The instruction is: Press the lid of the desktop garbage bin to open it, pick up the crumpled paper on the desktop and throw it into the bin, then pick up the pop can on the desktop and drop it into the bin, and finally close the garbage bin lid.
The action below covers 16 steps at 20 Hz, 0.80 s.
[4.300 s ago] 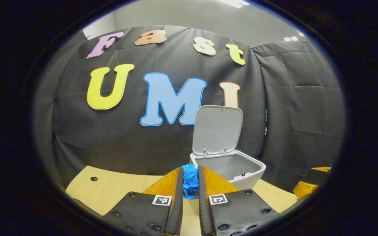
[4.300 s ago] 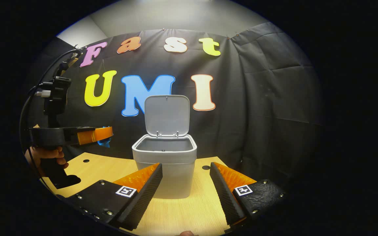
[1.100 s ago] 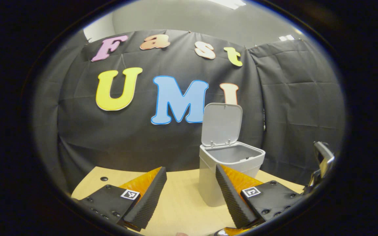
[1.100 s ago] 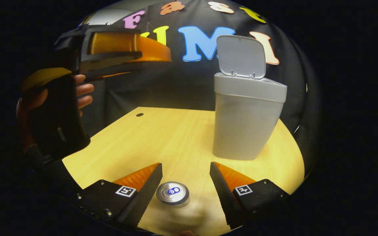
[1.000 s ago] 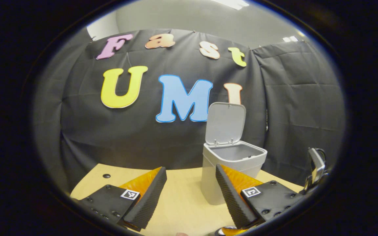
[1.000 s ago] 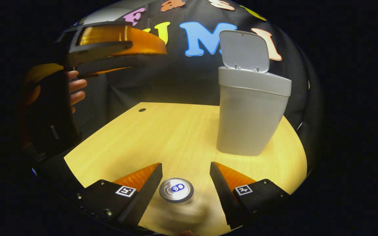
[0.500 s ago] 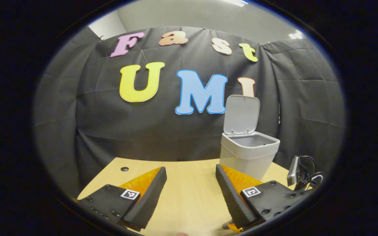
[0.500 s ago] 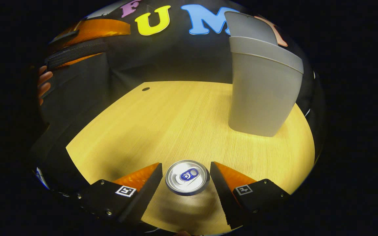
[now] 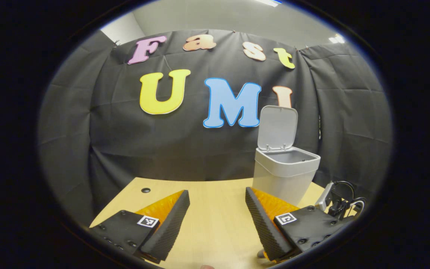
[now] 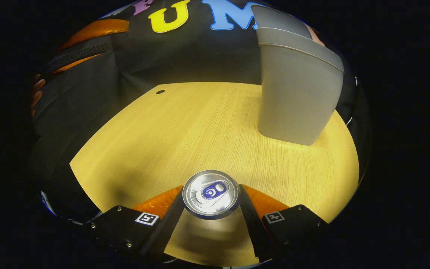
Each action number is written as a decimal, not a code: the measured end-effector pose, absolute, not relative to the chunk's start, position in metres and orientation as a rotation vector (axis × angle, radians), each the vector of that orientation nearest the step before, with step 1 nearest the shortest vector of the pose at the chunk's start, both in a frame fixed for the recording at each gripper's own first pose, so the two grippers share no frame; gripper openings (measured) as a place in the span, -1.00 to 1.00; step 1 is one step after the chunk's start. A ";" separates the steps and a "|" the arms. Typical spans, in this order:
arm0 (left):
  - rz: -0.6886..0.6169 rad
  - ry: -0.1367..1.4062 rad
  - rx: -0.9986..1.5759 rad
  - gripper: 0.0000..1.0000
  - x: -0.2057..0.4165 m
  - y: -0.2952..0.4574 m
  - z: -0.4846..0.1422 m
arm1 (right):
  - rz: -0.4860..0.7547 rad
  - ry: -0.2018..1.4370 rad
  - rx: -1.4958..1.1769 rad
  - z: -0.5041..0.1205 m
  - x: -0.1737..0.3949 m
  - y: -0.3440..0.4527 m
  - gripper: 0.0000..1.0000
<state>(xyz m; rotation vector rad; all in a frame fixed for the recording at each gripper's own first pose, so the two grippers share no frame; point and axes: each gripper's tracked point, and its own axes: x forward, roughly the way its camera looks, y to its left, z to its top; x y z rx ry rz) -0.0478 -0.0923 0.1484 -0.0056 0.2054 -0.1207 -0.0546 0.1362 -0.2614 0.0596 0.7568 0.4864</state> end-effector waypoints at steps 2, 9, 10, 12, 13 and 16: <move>-0.120 0.204 -0.007 0.95 -0.048 -0.093 0.149 | 0.486 0.758 0.058 -0.259 -0.055 0.134 0.70; -0.118 0.201 -0.014 1.00 -0.046 -0.095 0.148 | 0.437 0.646 0.123 -0.210 -0.041 0.109 0.64; -0.119 0.200 -0.017 1.00 -0.044 -0.096 0.147 | 0.424 0.617 0.135 -0.197 -0.035 0.102 0.64; -0.120 0.200 -0.025 0.96 -0.043 -0.097 0.146 | 0.398 0.560 0.151 -0.172 -0.021 0.088 0.64; -0.122 0.199 -0.029 0.96 -0.042 -0.098 0.145 | 0.387 0.532 0.154 -0.162 -0.016 0.083 0.64; -0.125 0.194 -0.033 1.00 -0.041 -0.102 0.145 | 0.351 0.452 0.146 -0.130 0.000 0.063 0.63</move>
